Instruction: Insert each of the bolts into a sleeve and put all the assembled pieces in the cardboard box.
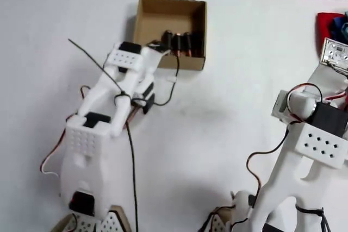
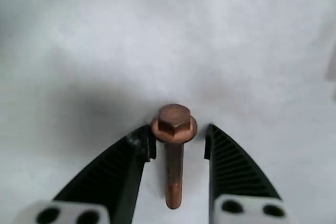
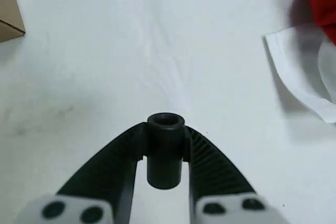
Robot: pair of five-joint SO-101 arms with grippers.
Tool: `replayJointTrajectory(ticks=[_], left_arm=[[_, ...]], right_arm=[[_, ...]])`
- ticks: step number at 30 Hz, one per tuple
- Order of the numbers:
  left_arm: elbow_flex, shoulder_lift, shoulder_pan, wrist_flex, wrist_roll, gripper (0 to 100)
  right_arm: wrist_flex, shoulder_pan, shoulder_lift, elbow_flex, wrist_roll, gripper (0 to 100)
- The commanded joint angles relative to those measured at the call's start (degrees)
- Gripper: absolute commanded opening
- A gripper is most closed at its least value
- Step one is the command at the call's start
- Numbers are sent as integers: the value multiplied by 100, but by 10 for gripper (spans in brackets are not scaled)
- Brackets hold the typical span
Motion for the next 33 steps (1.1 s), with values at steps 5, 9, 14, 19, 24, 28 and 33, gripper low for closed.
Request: replayJointTrajectory(ticks=[5,9,14,19,24,28,33], left_arm=[[-453,167,-35,255,0,24],[-989,141,-26,765,0,26],[-2246,18,-97,1732,554,26],[-2035,-1196,9,1679,897,27],[-1007,-2971,308,1011,1090,27],[1516,-4905,448,-510,1292,27],[4927,-7719,448,-3473,1319,27]], right_arm=[[-4,198,-251,-35,0,21],[4,180,-251,-35,-18,21],[13,154,-251,-35,-35,21],[145,-198,-259,-35,-35,21],[127,-708,-848,325,-44,21],[-822,-1209,-2615,1670,26,21],[-3090,-2211,-4479,3947,747,21]])
